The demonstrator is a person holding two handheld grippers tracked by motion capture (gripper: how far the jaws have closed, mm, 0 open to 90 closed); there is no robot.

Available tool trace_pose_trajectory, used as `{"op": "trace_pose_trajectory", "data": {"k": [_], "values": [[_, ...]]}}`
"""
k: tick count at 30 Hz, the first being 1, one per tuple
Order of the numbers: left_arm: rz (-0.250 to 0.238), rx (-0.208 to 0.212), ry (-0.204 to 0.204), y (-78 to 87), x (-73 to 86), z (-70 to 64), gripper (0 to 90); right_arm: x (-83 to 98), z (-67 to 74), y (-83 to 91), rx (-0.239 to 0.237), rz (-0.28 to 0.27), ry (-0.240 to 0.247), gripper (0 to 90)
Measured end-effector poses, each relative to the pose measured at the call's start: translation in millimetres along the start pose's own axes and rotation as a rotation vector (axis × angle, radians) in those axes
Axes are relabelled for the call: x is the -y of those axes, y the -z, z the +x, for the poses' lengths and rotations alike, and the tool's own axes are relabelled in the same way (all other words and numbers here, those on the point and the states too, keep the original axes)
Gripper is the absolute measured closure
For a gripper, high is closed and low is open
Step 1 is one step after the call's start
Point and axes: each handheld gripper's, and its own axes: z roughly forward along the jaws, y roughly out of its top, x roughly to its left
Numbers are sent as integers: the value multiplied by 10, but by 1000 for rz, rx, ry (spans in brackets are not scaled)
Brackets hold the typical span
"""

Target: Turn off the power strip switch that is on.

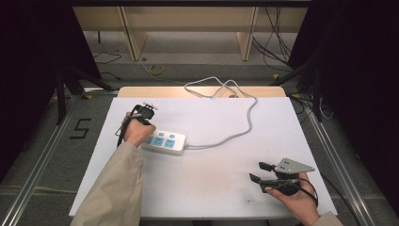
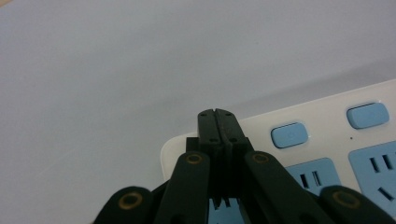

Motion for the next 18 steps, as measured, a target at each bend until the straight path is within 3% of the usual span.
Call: {"op": "trace_pose_trajectory", "data": {"k": [18], "values": [[17,-14,-13,-24,6,-10,895,1,0,-3,-1,1,0,408]]}}
